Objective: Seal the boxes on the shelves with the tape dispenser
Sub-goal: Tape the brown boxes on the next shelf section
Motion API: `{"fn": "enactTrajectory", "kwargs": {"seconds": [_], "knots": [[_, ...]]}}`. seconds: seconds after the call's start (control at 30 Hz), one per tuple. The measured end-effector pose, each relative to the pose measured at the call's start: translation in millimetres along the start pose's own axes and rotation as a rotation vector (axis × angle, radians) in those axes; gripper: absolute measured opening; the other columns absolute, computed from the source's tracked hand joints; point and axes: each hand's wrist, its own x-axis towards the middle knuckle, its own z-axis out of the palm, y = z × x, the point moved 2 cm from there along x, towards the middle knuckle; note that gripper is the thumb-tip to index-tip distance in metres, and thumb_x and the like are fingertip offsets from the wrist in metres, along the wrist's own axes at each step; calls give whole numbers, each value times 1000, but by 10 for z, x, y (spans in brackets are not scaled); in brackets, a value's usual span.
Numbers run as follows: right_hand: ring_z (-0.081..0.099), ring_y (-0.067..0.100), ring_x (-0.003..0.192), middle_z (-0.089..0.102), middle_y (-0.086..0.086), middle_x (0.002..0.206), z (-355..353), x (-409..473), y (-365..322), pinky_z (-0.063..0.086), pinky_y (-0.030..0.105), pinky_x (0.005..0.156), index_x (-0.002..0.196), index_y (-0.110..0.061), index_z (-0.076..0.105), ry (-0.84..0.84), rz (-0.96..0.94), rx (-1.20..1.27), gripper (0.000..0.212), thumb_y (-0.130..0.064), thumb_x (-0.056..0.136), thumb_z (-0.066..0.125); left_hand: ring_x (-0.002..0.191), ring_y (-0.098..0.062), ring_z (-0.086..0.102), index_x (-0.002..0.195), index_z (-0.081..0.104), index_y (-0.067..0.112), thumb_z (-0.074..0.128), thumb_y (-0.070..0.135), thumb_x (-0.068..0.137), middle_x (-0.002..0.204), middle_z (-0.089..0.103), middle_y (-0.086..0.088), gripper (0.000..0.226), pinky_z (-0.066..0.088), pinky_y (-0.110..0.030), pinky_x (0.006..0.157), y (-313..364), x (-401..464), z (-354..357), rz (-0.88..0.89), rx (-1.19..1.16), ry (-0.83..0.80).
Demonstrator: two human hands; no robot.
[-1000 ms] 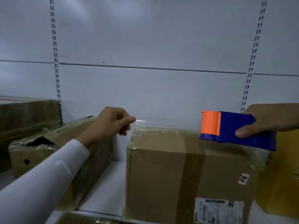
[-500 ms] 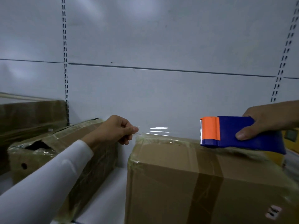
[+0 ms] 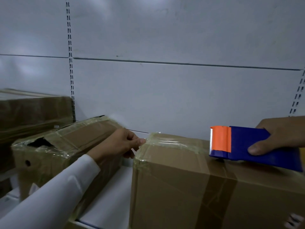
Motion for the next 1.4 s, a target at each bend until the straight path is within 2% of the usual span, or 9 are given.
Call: {"fn": "enactTrajectory", "kwargs": {"seconds": [0.17, 0.33, 0.43, 0.63, 0.77, 0.87, 1.07, 1.2, 1.4], "knots": [[74, 28, 88, 77, 7, 99, 24, 30, 4, 58, 31, 75, 99, -27, 75, -16, -14, 13, 51, -69, 72, 75, 62, -10, 65, 106, 47, 20, 74, 46, 75, 80, 65, 1, 48, 50, -21, 57, -14, 33, -108, -7, 237, 154], [74, 27, 88, 77, 6, 99, 59, -25, -18, 59, 31, 75, 97, -28, 75, 10, -22, 21, 51, -71, 69, 76, 55, -9, 48, 83, 60, 13, 73, 25, 83, 67, 61, -9, 18, 40, -19, 54, 18, 6, 31, 228, 253, 289], [74, 28, 88, 77, 7, 100, 87, -67, -31, 58, 32, 76, 97, -28, 75, 7, -39, 26, 52, -71, 69, 76, 58, -5, 55, 78, 66, 17, 64, 17, 89, 67, 66, 1, 11, 41, -14, 58, 43, -35, 85, 330, 302, 241], [74, 29, 87, 77, 7, 99, 139, -111, -79, 59, 33, 74, 97, -27, 75, 32, -56, 14, 56, -74, 67, 75, 80, -4, 66, 92, 71, 14, 60, 9, 92, 85, 72, 8, 12, 53, -22, 76, -8, -156, 122, 335, 246, 220], [74, 30, 87, 77, 7, 99, 146, -134, -120, 58, 37, 77, 96, -28, 75, 42, -54, 5, 56, -75, 67, 74, 81, -6, 64, 103, 70, 13, 60, 12, 92, 91, 72, 4, 16, 48, -17, 77, 139, -131, 8, 336, 518, 105], [74, 31, 88, 77, 8, 99, 160, -165, -168, 58, 36, 76, 96, -26, 75, 46, -71, 3, 55, -74, 68, 74, 91, -11, 65, 114, 67, 16, 57, 19, 93, 103, 71, 2, 24, 48, -23, 84, 446, -26, -134, 313, 653, 166], [74, 24, 81, 77, 6, 94, 216, -278, -285, 55, 23, 65, 94, -20, 75, 90, -57, 21, 44, -61, 79, 72, 137, -15, 36, 143, 37, 30, 36, 57, 95, 147, 41, 8, 55, 24, -27, 110, 751, 126, 529, 140, 649, -346], [73, 17, 74, 77, 2, 89, 251, -314, -336, 52, 19, 61, 96, -17, 72, 103, -34, 4, 38, -52, 81, 66, 137, -11, 30, 140, 40, 20, 27, 55, 98, 149, 37, 2, 56, 17, -18, 105, 640, 143, 650, 151, 654, -394], [72, 15, 72, 77, 0, 85, 217, -312, -555, 52, 21, 61, 91, -20, 71, 127, -87, -16, 47, -64, 75, 71, 143, -1, 7, 150, 19, 36, 21, 71, 85, 158, 13, 16, 74, -2, -18, 109, 513, 134, 430, 107, 676, -463]]}}
